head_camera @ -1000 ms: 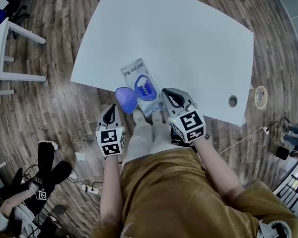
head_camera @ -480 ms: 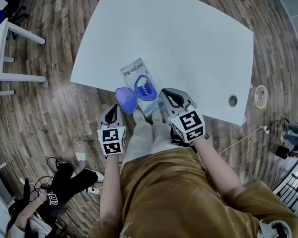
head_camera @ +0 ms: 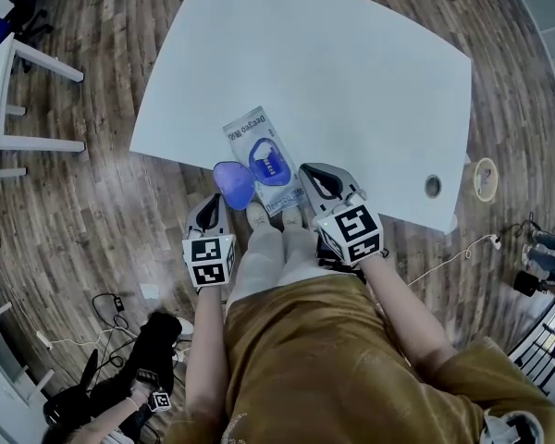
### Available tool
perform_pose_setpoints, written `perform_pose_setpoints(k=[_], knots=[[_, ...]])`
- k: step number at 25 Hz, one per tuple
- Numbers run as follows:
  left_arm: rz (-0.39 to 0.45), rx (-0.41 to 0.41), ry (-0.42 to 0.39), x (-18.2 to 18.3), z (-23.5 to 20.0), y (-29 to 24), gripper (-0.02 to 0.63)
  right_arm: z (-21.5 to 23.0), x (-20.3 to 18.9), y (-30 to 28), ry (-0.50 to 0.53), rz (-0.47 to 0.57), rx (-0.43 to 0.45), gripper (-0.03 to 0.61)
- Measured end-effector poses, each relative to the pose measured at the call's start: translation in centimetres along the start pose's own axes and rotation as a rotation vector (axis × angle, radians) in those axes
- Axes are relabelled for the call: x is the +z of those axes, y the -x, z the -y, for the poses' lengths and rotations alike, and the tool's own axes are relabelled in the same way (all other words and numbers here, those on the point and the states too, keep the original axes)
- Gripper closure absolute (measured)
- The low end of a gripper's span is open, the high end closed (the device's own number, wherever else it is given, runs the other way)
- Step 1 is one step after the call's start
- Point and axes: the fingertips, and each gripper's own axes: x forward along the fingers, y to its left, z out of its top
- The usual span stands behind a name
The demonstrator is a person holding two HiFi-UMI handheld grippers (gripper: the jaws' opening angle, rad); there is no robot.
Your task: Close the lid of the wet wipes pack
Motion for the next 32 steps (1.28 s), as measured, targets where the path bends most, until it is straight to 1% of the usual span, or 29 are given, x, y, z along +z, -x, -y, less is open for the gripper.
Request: perform_pose_setpoints(k=[18, 25, 32], knots=[[0.008, -0.005, -0.002, 0.3, 0.4, -0.1, 0.617, 1.0, 0.4, 0.2, -0.006, 0.012, -0.011, 0.572], [0.026, -0.003, -0.008, 1.2, 0.6, 0.4, 0.617, 1.2, 0.8, 0.4, -0.010, 0.020, -0.012, 0.572], [0.031, -0.017, -0.041, 1.6, 1.6, 0.5, 0.617, 1.3, 0.9, 0.8, -0.006, 0.029, -0.019, 0.572]])
